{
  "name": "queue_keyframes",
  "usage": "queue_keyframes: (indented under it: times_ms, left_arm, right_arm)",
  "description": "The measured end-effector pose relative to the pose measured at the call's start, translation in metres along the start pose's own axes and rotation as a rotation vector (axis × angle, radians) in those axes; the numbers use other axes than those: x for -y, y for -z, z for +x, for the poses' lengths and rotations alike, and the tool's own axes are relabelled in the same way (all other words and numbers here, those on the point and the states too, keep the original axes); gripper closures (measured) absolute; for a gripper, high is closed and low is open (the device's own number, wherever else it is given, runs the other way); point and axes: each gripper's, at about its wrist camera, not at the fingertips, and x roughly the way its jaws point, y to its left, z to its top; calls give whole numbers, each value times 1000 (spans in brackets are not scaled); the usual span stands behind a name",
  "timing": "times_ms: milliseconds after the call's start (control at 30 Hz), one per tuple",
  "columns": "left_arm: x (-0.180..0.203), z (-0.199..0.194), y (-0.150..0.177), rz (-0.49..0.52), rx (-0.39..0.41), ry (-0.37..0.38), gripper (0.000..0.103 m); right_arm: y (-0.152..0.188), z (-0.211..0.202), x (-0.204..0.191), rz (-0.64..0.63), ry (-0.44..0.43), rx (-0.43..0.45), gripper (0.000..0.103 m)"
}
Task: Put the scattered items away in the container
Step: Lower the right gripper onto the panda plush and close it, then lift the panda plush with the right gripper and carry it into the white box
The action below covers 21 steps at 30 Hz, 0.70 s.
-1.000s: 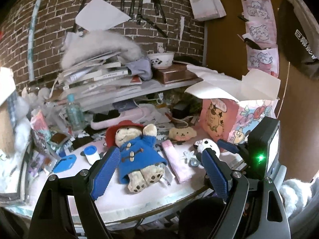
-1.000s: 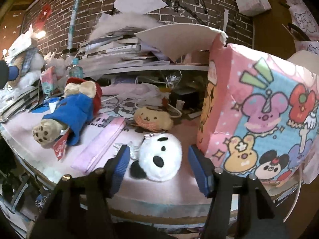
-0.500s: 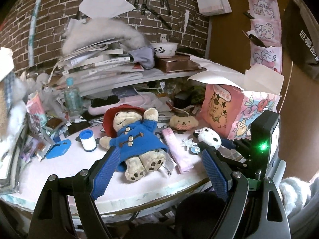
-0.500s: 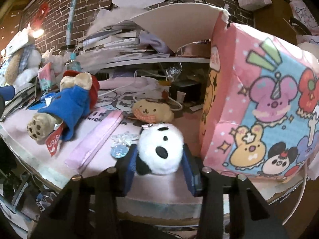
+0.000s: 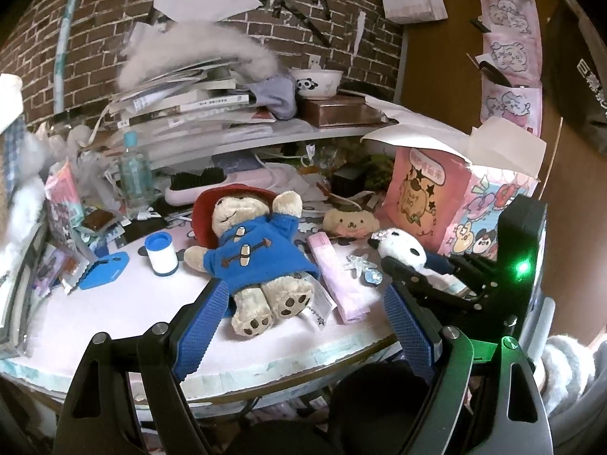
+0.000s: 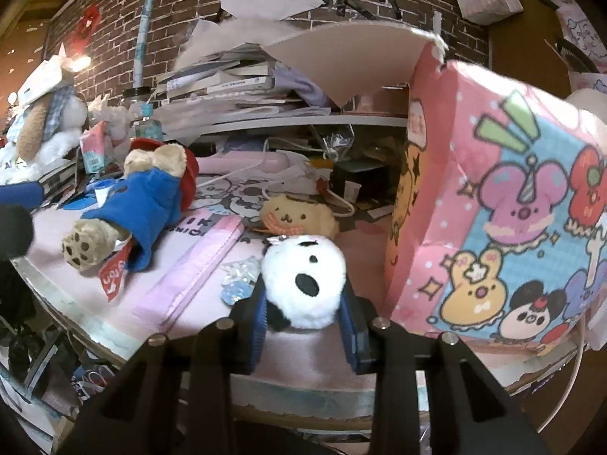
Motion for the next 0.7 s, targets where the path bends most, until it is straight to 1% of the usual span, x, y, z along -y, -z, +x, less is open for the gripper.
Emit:
queue_keyframes:
  times_ms: [267, 500, 700]
  left_arm:
    - [0, 0, 0, -4, 3, 1, 21]
    - [-2, -2, 0, -14, 10, -3, 21]
    - [-3, -5, 1, -16, 16, -1, 21]
  right_arm:
    - [-19, -11, -3, -23, 4, 7, 73]
    - [-36, -28, -6, -36, -12, 49, 73]
    - [-53, -45, -7, -24, -103, 81, 73]
